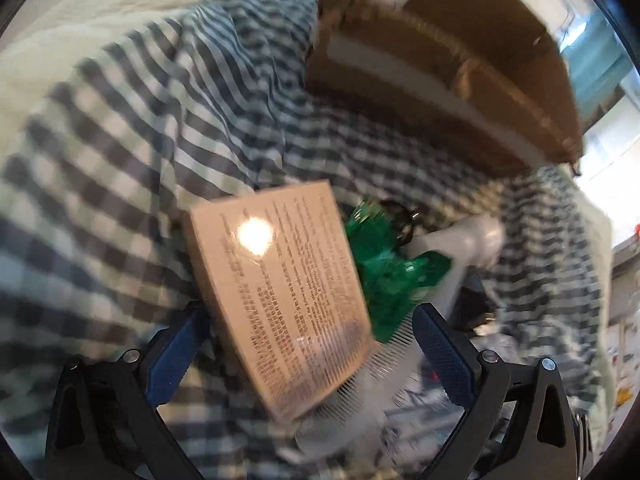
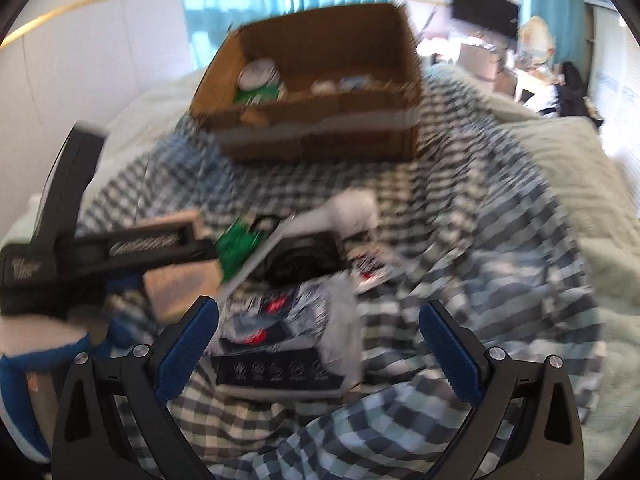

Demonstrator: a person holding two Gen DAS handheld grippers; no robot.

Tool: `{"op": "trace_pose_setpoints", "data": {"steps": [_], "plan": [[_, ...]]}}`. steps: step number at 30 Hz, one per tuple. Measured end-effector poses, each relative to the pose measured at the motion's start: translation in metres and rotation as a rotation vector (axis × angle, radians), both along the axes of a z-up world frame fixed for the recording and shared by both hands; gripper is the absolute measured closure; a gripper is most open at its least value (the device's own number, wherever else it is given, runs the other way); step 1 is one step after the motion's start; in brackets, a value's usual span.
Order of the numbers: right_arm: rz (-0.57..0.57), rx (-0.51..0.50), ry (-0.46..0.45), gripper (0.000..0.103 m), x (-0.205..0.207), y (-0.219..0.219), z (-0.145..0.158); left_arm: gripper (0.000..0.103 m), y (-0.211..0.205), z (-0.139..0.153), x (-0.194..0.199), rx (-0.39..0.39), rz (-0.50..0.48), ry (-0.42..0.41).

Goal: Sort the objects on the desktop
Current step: 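Grasp the tan paper box with the left gripper while the right grasps the foil bag, then carry the tan box with the left gripper while the right carries the foil bag over the box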

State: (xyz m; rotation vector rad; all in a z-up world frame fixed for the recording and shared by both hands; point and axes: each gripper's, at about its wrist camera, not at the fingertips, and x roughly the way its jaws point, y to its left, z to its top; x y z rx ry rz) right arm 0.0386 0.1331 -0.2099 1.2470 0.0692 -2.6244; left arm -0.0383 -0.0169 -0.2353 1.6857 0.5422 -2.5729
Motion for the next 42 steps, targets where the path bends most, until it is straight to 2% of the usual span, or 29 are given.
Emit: {"op": "trace_pose_setpoints", "data": {"steps": [2,4,7,8,10,11,13,18,25,32,37,42], "plan": [[0.030,0.014,-0.058,0.002,-0.004,-0.005,-0.013,0.001,0.003,-0.010,-0.008,-0.024,-0.005,-0.023],[0.052,0.025,-0.100,0.007,-0.007,-0.010,-0.026,0.000,0.006,-0.012,-0.014,-0.027,-0.016,-0.023],[0.062,0.061,-0.142,0.024,-0.010,-0.014,-0.037,0.000,0.008,-0.014,-0.021,-0.014,-0.044,-0.016],[0.062,0.067,-0.144,0.033,-0.010,-0.014,-0.039,0.000,0.008,-0.016,-0.025,-0.008,-0.051,-0.028],[0.052,0.061,-0.114,0.058,-0.008,-0.010,-0.034,0.001,0.006,-0.020,-0.028,0.011,-0.050,-0.037],[0.038,0.044,-0.085,0.077,-0.006,-0.005,-0.028,0.008,0.006,-0.018,-0.028,0.015,-0.051,-0.032],[0.024,-0.012,-0.059,0.080,-0.004,0.005,-0.020,0.023,0.005,-0.011,-0.024,-0.003,-0.061,-0.003],[0.005,-0.022,-0.013,0.085,0.003,0.011,-0.010,0.024,0.006,-0.002,-0.015,-0.004,-0.091,0.024],[-0.074,-0.049,0.123,0.085,0.016,0.022,0.016,0.024,0.004,0.038,-0.002,-0.053,-0.110,0.133],[-0.142,-0.059,0.217,0.085,0.025,0.035,0.042,0.024,0.003,0.083,0.015,-0.111,-0.150,0.276],[-0.140,-0.030,0.333,0.085,0.039,0.040,0.077,0.024,-0.007,0.118,0.012,-0.045,-0.116,0.349],[-0.161,0.012,0.425,0.085,0.048,0.043,0.113,0.024,-0.012,0.156,0.020,-0.046,-0.131,0.450]]}}
